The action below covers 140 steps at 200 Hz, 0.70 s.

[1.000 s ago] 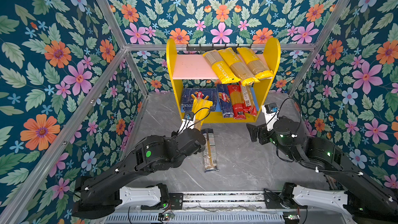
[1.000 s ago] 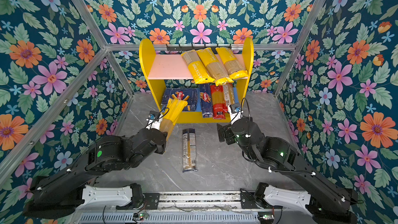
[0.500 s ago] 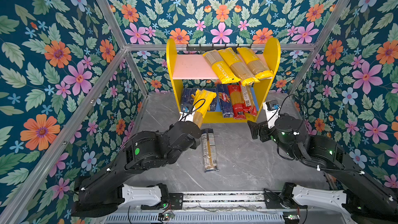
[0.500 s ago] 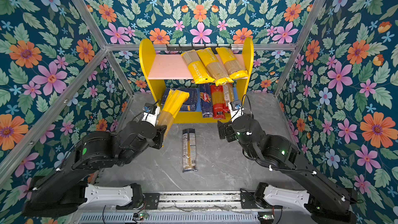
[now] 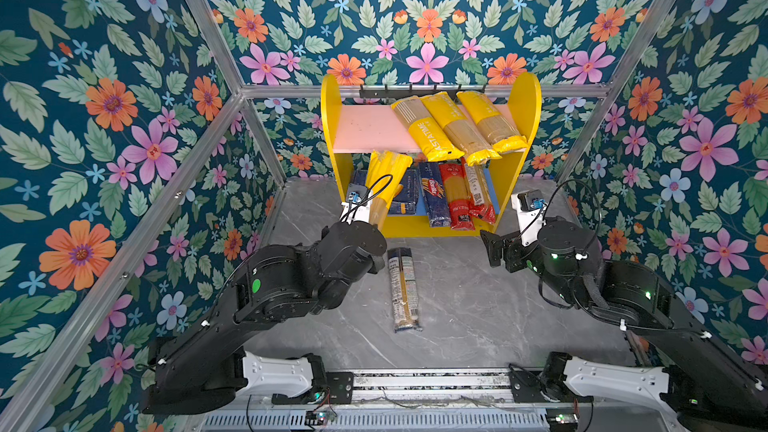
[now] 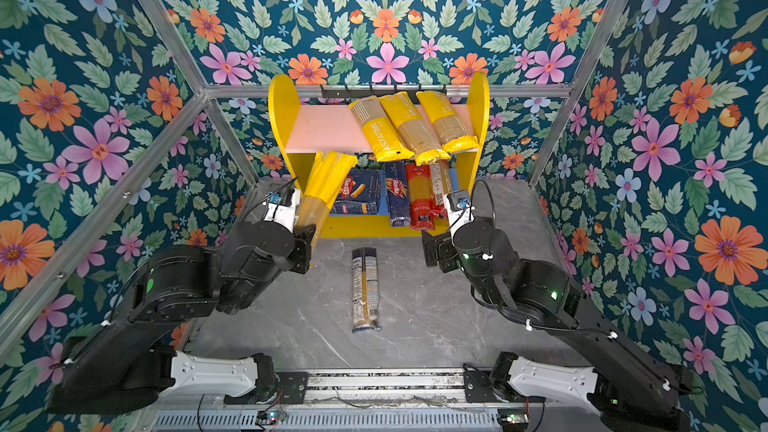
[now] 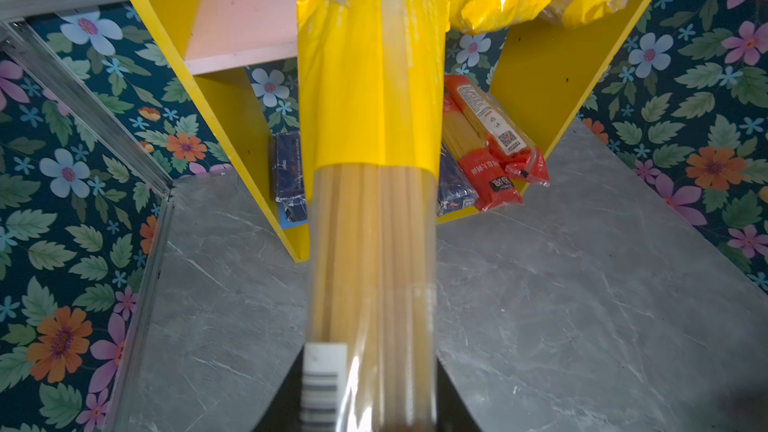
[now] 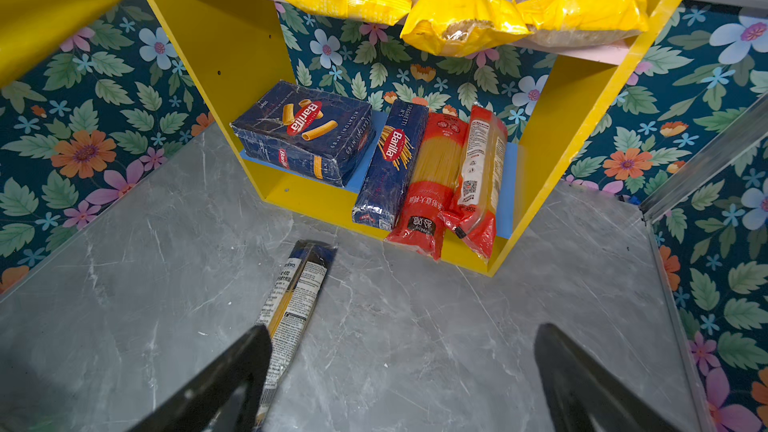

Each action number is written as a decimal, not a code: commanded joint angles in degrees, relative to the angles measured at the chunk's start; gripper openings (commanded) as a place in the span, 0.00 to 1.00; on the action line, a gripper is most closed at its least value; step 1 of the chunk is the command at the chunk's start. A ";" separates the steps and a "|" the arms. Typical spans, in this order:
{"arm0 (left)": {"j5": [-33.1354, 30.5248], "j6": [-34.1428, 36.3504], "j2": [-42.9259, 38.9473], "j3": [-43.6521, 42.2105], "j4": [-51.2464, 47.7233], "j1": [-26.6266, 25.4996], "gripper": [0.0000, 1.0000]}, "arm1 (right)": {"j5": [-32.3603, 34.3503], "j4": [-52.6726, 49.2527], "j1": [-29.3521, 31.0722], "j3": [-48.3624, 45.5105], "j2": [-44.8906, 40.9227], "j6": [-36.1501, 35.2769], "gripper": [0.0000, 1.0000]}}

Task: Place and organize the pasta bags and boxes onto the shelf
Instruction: 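Raise the pack with the left gripper onto the pink shelf's near end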

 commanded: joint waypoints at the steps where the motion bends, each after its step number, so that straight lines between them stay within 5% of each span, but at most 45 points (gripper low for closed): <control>1: -9.03 4.89 1.69 3.37 5.05 0.36 0.00 | 0.12 0.16 0.04 0.55 -0.01 -0.16 0.99; 17: -9.07 8.62 3.17 5.85 7.37 3.22 0.00 | 0.13 0.60 0.01 0.81 -0.19 -0.55 0.99; 62: 3.94 17.32 7.73 11.30 16.05 17.66 0.00 | -0.13 0.80 0.07 1.96 -0.34 -1.45 0.99; 140: 20.46 19.41 23.10 23.80 21.81 34.82 0.00 | 1.78 0.82 -0.05 1.34 -2.64 -3.39 0.99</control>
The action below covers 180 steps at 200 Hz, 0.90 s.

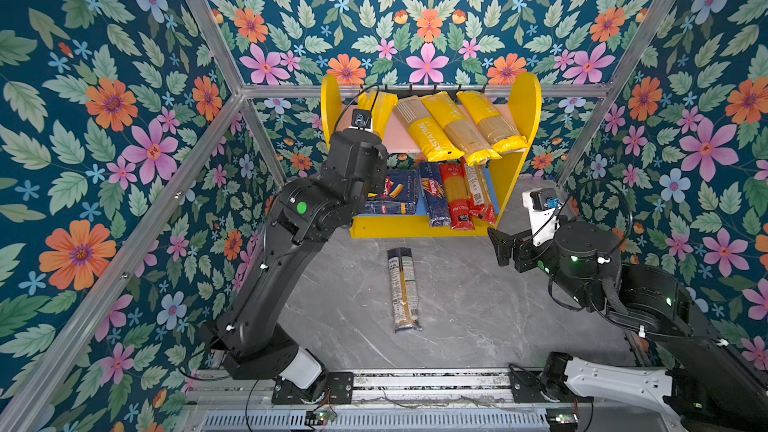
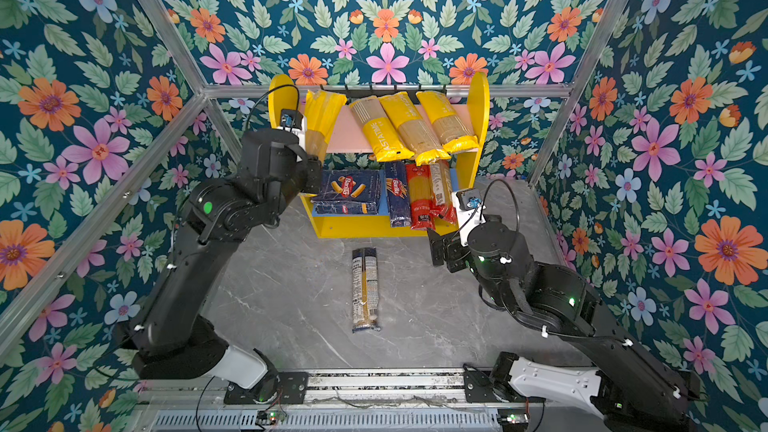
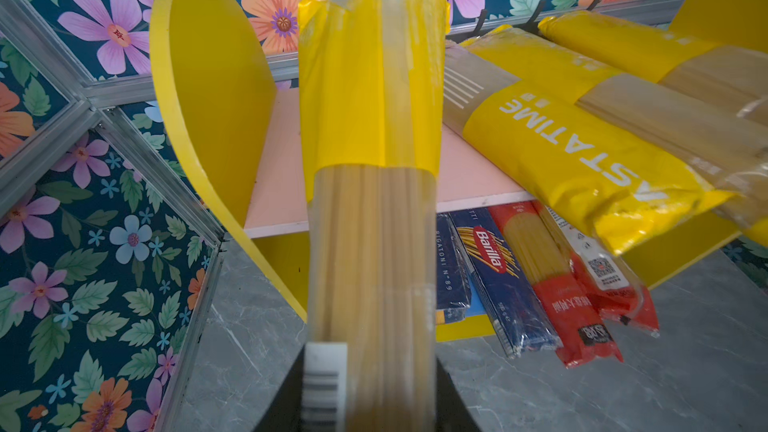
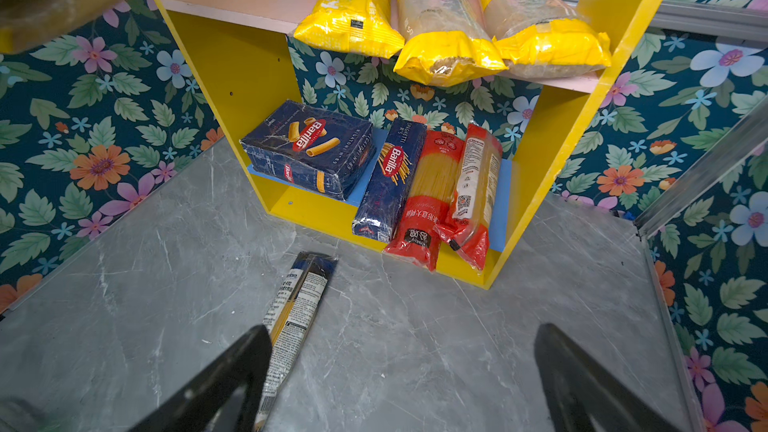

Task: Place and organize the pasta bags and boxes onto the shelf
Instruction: 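Raise the pack with the left gripper onto the pink shelf's near end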

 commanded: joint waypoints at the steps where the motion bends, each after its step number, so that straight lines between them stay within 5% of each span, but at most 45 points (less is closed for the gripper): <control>1: 4.24 0.61 2.83 2.79 8.36 3.96 0.00 | 1.67 0.83 -0.05 0.03 -0.50 -1.44 0.99; 81: 13.75 1.67 14.44 11.77 14.41 15.45 0.00 | -3.16 0.51 -8.03 -1.12 0.19 -1.88 0.99; 140: 16.23 1.24 17.32 12.23 16.12 17.57 0.00 | -4.47 1.64 -10.36 -1.08 3.35 -2.93 0.99; 165: 17.24 0.19 16.09 9.89 17.03 17.51 0.28 | -5.25 2.28 -11.13 -1.37 3.78 -2.88 0.99; 180: 16.82 -0.39 14.55 7.35 18.15 17.53 0.32 | -5.36 2.54 -11.16 -1.43 3.90 -2.79 0.99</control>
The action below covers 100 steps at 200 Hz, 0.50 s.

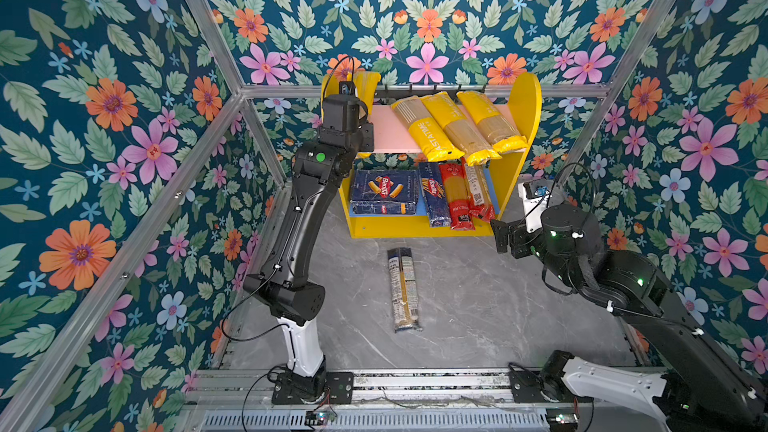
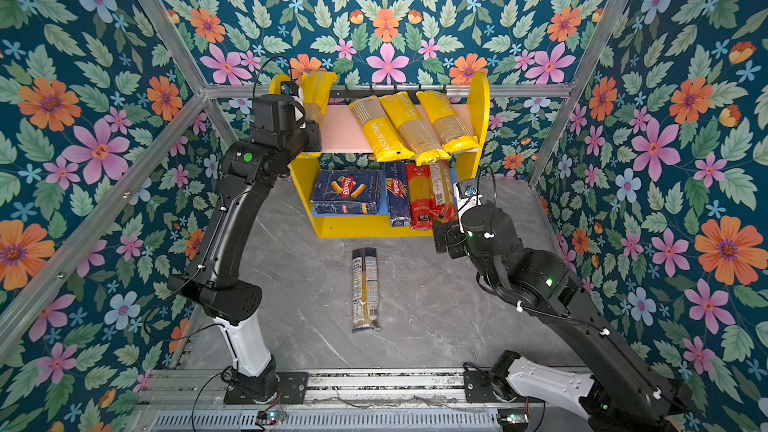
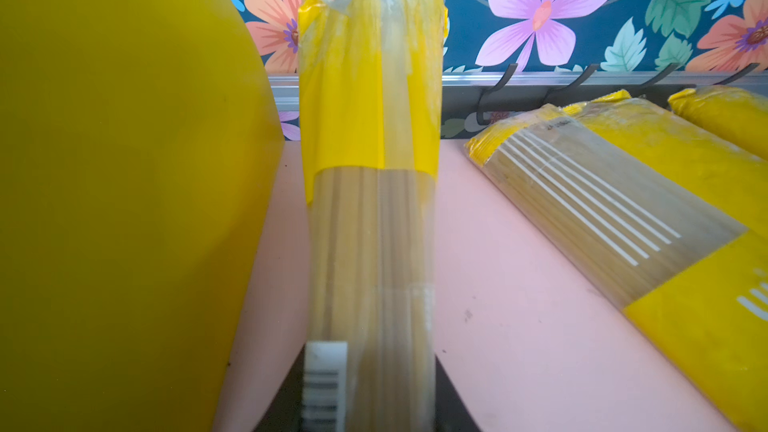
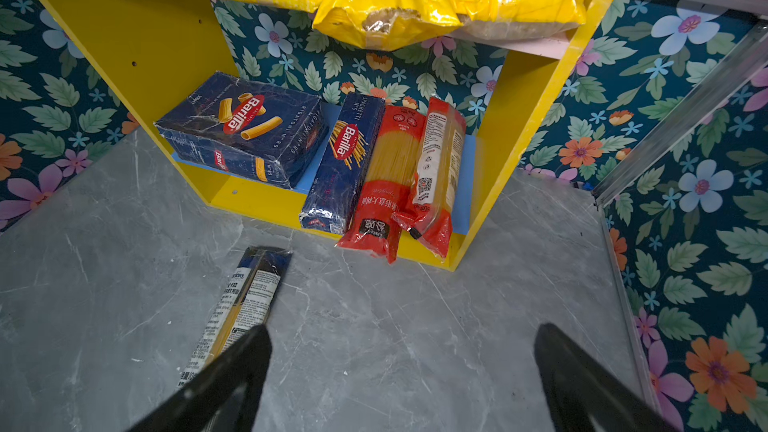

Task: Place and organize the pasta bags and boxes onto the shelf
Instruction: 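Raise the pack with the left gripper onto the pink shelf's near end, then lower the upright pack onto the pink shelf beside the PASTATIME packs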

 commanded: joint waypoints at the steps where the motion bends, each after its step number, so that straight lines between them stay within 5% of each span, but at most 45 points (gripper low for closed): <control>1: 0.92 -1.67 -1.86 -2.56 6.29 0.11 0.32 | -0.66 1.65 -0.18 -0.07 0.27 -0.29 0.99; 48: -0.02 -2.14 -3.02 -4.24 5.76 0.17 0.33 | -1.00 1.71 -0.17 0.05 0.87 0.17 0.99; 100: -0.02 -3.10 -4.39 -5.41 6.03 0.09 0.44 | -1.13 1.09 -0.17 0.44 0.69 0.42 0.99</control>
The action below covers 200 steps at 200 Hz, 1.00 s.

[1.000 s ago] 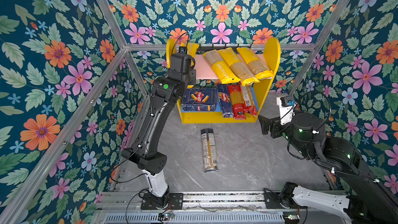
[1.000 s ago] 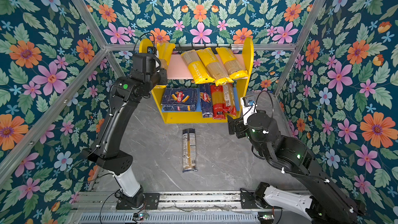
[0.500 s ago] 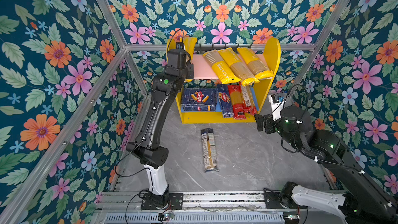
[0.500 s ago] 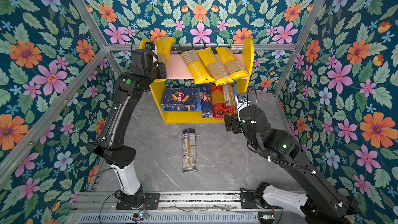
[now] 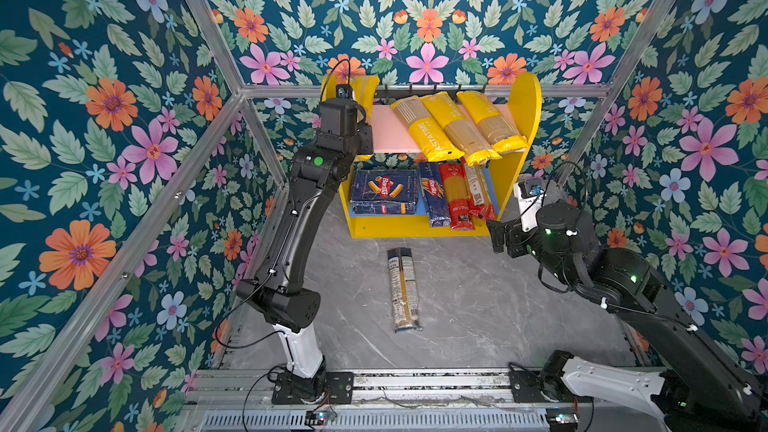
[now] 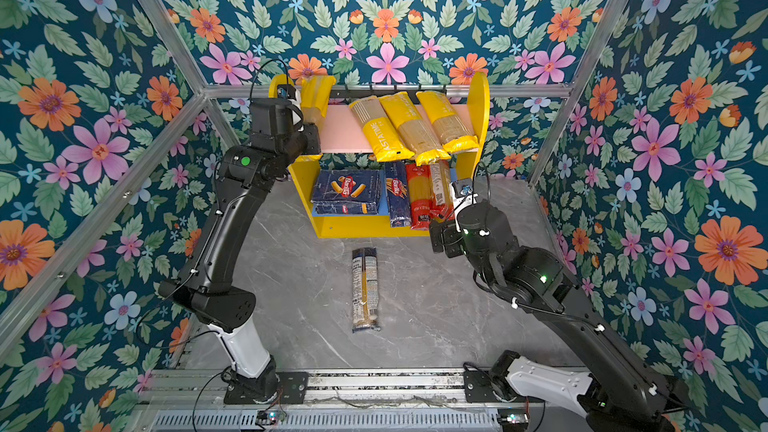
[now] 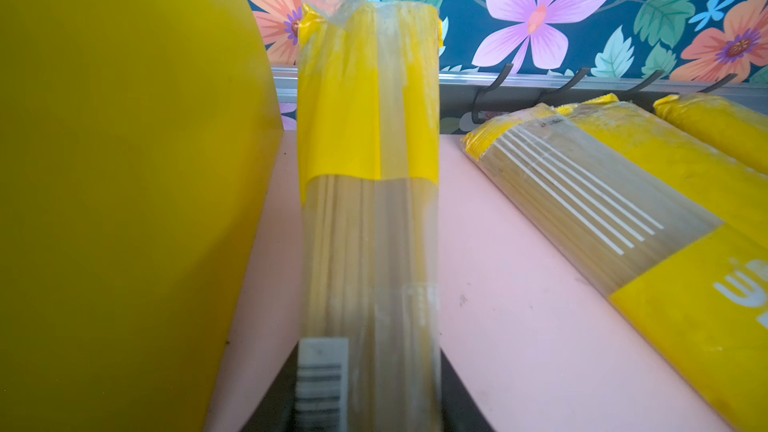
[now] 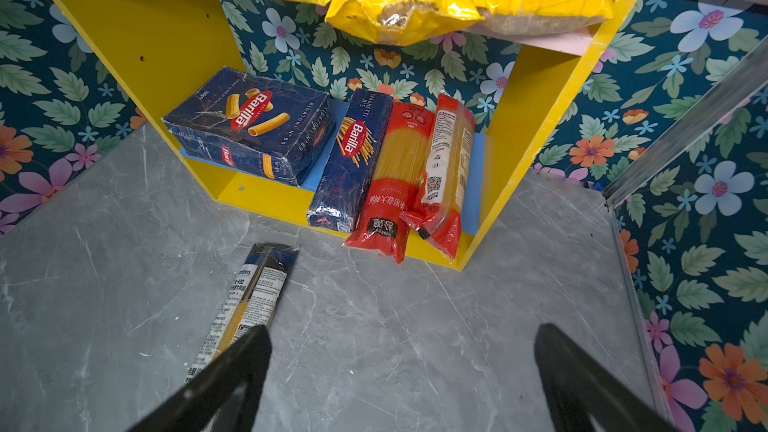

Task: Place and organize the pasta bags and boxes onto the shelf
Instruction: 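Lower the upright pack onto the pink shelf beside the PASTATIME packs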

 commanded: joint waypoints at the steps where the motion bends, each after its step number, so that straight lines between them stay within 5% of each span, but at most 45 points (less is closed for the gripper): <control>1: -0.88 -0.83 -1.16 -0.44 4.47 0.00 0.45 | -0.02 0.78 0.03 0.43 -0.27 0.39 0.99; 27: -0.57 -1.05 -1.53 -1.01 4.80 -0.02 0.58 | -0.02 0.74 0.00 0.22 -0.48 0.51 0.99; 90: 3.22 -2.92 -3.39 -1.26 4.88 -0.08 0.69 | -0.70 0.29 0.02 -0.68 -1.56 0.89 0.99; 152: 6.91 -5.46 -11.02 -8.54 5.58 -1.14 0.68 | -3.66 -0.78 0.04 -1.42 -2.42 4.62 0.99; 200: 4.76 -7.90 -23.10 -24.92 8.38 -4.87 0.66 | -9.36 1.05 0.55 -3.74 -1.89 9.05 0.99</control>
